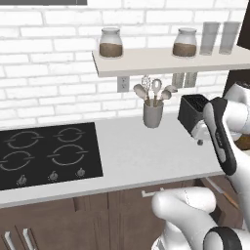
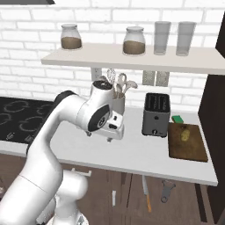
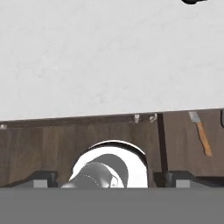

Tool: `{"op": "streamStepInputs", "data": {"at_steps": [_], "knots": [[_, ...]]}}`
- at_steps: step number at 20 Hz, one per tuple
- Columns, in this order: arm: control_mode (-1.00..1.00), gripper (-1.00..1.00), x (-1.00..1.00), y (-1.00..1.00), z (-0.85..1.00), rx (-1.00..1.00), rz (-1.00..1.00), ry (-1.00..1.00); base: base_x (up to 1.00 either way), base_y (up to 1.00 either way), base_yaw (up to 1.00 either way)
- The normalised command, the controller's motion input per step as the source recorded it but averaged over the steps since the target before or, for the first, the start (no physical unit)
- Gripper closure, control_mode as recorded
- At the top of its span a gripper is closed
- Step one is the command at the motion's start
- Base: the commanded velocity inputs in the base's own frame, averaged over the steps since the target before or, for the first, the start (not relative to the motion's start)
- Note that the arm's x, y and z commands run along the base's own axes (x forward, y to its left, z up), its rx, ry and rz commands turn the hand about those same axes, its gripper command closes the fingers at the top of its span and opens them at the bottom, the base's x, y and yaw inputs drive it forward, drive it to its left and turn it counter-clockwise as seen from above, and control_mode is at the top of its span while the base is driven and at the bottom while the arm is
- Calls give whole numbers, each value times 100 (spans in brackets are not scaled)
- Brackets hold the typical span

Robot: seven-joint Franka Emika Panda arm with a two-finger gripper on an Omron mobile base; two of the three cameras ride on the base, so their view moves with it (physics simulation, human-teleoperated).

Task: Place the appropriate cutting tool for cutting the potato skin on the cutting board.

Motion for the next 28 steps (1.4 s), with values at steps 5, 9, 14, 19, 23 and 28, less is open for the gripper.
{"op": "streamStepInputs", "data": {"at_steps": [5,9,14,19,23,28], "knots": [[-100,-100,-21,-100,-79,7,-3,17,0,0,0],[-100,-100,-11,-100,-80,0,-2,21,0,0,0],[-100,-100,-17,-97,-63,1,-8,18,0,0,0],[-100,-100,0,-62,-55,0,-3,5,0,0,0],[-100,-100,0,-48,-64,0,2,0,0,0,0],[-100,-100,0,-24,-64,0,8,9,0,0,0]]}}
